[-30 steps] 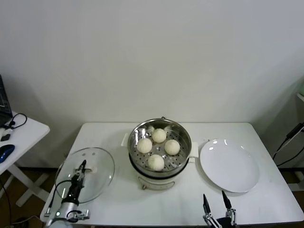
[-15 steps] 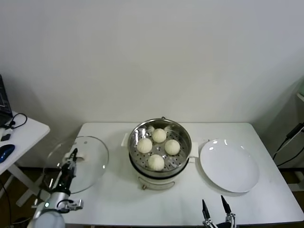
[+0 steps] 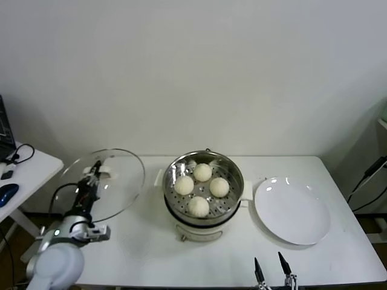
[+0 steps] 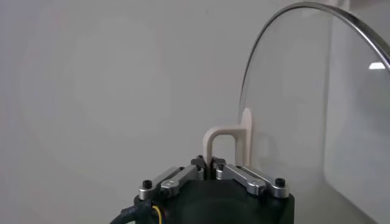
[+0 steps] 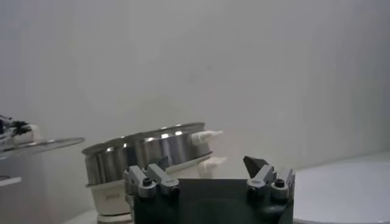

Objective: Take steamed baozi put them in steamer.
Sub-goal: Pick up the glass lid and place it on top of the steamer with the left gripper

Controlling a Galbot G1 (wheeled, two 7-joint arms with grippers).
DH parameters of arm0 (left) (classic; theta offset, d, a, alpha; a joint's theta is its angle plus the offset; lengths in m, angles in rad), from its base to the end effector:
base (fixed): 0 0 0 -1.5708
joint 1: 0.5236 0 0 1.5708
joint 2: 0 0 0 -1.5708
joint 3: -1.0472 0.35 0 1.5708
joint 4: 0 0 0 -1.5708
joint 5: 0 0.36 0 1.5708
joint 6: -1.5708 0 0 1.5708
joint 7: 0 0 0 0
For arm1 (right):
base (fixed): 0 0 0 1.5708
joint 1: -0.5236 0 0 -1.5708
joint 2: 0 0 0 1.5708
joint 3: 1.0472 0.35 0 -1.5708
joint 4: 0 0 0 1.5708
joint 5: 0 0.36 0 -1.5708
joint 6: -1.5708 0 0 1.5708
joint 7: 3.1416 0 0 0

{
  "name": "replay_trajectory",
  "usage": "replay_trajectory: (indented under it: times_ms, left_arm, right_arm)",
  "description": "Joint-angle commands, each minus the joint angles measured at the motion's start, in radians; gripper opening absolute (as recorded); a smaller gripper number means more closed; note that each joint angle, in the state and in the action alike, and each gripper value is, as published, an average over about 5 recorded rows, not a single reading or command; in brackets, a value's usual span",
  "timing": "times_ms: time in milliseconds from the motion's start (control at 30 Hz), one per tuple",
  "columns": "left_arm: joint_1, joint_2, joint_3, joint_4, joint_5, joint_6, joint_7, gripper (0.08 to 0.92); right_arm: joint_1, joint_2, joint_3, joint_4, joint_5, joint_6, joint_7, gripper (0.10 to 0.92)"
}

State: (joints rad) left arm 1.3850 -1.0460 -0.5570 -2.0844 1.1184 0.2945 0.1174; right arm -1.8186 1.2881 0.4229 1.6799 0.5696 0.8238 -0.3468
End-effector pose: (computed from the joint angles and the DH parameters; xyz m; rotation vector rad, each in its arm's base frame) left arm 0.2478 0.0958 -0.2403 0.1033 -2.1732 -2.2124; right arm 0.0402 -0.0521 -0.4694 -0.3428 2.9330 0.4148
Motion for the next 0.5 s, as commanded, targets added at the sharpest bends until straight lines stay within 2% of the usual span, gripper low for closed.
replay_trajectory:
  times_ms: [33, 267, 500]
  left_arm:
    - [-0.236, 0.002, 0.321, -0.083, 0.021, 0.222, 0.18, 0.146]
    - [-0.376, -0.094, 0.473, -0.018, 0.111, 0.241, 0.187, 0.146]
    - [-0.487, -0.234, 0.599, 0.057, 0.217, 0.269, 0.213, 0.146]
  right_arm:
    - [-0.001, 0.011, -0.005, -0.004, -0.027, -0.008, 0.027, 0.823]
    - [-0.01, 0.022, -0.005, -0.007, -0.056, -0.02, 0.052, 0.823]
    - [-0.011, 0.034, -0.008, -0.007, -0.084, -0.04, 0.082, 0.823]
